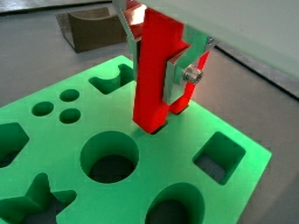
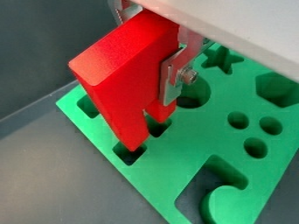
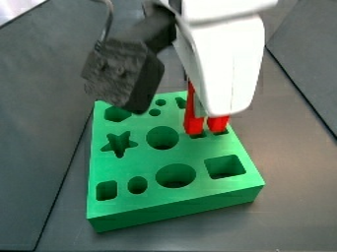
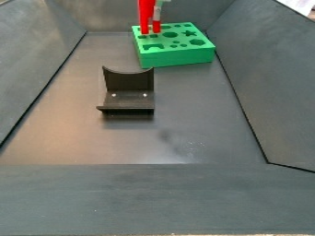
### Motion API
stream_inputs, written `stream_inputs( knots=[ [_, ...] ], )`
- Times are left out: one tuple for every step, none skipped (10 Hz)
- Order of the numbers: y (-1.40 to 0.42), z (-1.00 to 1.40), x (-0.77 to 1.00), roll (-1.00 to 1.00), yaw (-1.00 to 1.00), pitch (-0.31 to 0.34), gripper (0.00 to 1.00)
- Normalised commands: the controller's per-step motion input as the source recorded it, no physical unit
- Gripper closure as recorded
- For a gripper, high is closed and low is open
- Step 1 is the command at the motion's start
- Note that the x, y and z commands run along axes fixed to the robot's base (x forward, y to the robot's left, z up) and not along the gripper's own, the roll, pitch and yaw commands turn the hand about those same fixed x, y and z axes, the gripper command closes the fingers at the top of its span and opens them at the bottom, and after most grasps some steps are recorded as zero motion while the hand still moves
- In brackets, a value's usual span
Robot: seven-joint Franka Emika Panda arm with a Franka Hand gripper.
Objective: Pick up the double-square object. Move up. Place the double-square object on the fixture. Regrasp the double-square object. Move to above the board. Insert the double-square object.
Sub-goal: Insert the double-square object.
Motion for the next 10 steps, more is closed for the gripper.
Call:
stream_inputs(
  knots=[
    [0.00, -0.28, 0.03, 0.08, -0.09, -0.067, 1.00],
    [0.00, -0.33, 0.05, 0.09, -0.03, -0.073, 1.00],
    [0.00, -0.35, 0.16, 0.07, 0.00, -0.076, 1.00],
    [0.00, -0.36, 0.24, 0.06, 0.00, -0.056, 1.00],
    [0.01, -0.37, 0.33, 0.05, 0.00, -0.020, 1.00],
    [0.05, -0.39, 0.31, 0.07, 0.00, 0.000, 1.00],
    [0.08, -0.42, 0.13, 0.07, 0.18, 0.000, 1.00],
    [0.05, -0.44, 0.04, 0.09, 0.19, 0.000, 1.00],
    [0.04, -0.51, -0.19, 0.18, 0.21, 0.000, 1.00],
    [0.00, -0.51, -0.43, 0.14, 0.13, -0.003, 1.00]
  ],
)
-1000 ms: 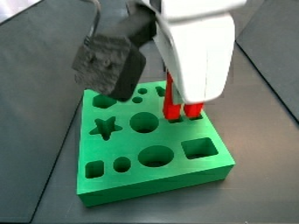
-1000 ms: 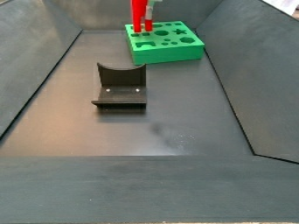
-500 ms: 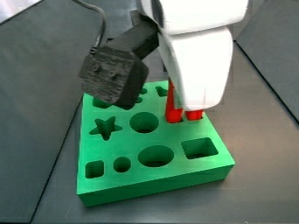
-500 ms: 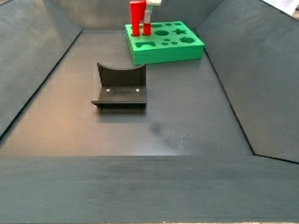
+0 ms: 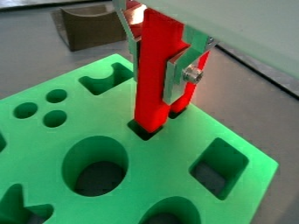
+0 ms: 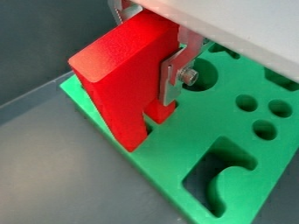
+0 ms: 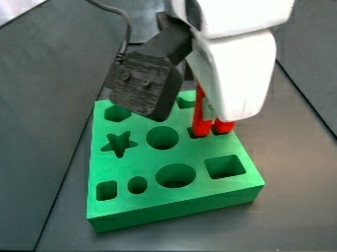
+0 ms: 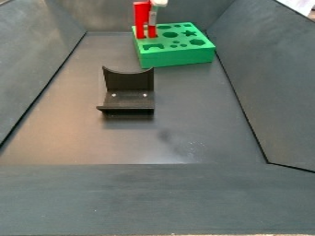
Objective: Pick up the double-square object. Move up. Place the double-square object on the fixture. Regrasp the double-square object. Move to above the board. Insert the double-square object.
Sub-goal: Insert the double-square object.
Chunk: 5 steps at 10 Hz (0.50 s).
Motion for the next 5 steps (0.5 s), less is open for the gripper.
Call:
stream_inputs(
  knots=[
    [-0.09, -0.51, -0.27, 0.03, 0.02, -0.079, 1.00],
    [-0.13, -0.47, -0.21, 0.00, 0.00, -0.107, 1.00],
    [-0.11, -0.44, -0.23, 0.01, 0.00, -0.107, 1.00],
    [-0.07, -0.37, -0.13, 0.00, 0.00, -0.111, 1.00],
    [-0.04, -0.53, -0.01, 0.02, 0.05, -0.114, 1.00]
  ],
)
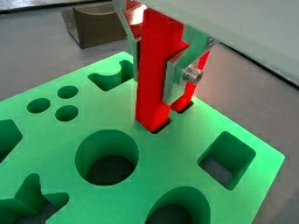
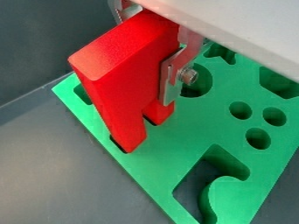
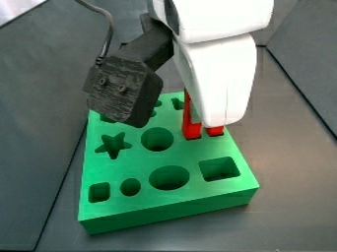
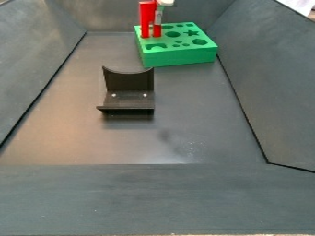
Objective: Pick up the double-square object. Move up. Place the double-square object on the fixture. Regrasp the double-square object. Move to above the board. Insert the double-square object.
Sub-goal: Insert the double-square object.
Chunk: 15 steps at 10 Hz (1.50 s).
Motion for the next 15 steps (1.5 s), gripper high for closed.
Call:
stream_inputs(
  knots=[
    [0.00, -0.68, 0.01, 0.05, 0.13, -0.106, 1.00],
    [0.00, -0.75, 0.13, 0.06, 0.18, -0.071, 1.00],
    [0.00, -0.75, 0.15, 0.07, 0.20, -0.060, 1.00],
    [0.00, -0.74, 0.21, 0.07, 0.22, -0.041, 1.00],
    [-0.13, -0.57, 0.34, 0.03, 0.10, -0.026, 1.00],
    [-0.27, -0.45, 0.10, 0.06, 0.00, -0.057, 1.00],
    [-0.23, -0.42, 0.00, 0.09, 0.00, -0.064, 1.00],
    [-0.21, -0.37, 0.00, 0.08, 0.00, -0.060, 1.00],
    [-0.14, -0.56, 0.00, 0.13, 0.00, -0.050, 1.00],
    [-0.07, -0.70, 0.05, 0.19, 0.02, -0.016, 1.00],
    [-0.02, -0.75, 0.08, 0.24, 0.08, 0.000, 1.00],
    [0.00, -0.66, 0.07, 0.21, 0.11, 0.000, 1.00],
    [-0.04, -0.25, 0.06, 0.06, 0.04, 0.000, 1.00],
    [0.00, 0.00, 0.00, 0.00, 0.00, 0.004, 1.00],
    [0.00, 0.00, 0.00, 0.00, 0.00, 0.000, 1.00]
  ],
)
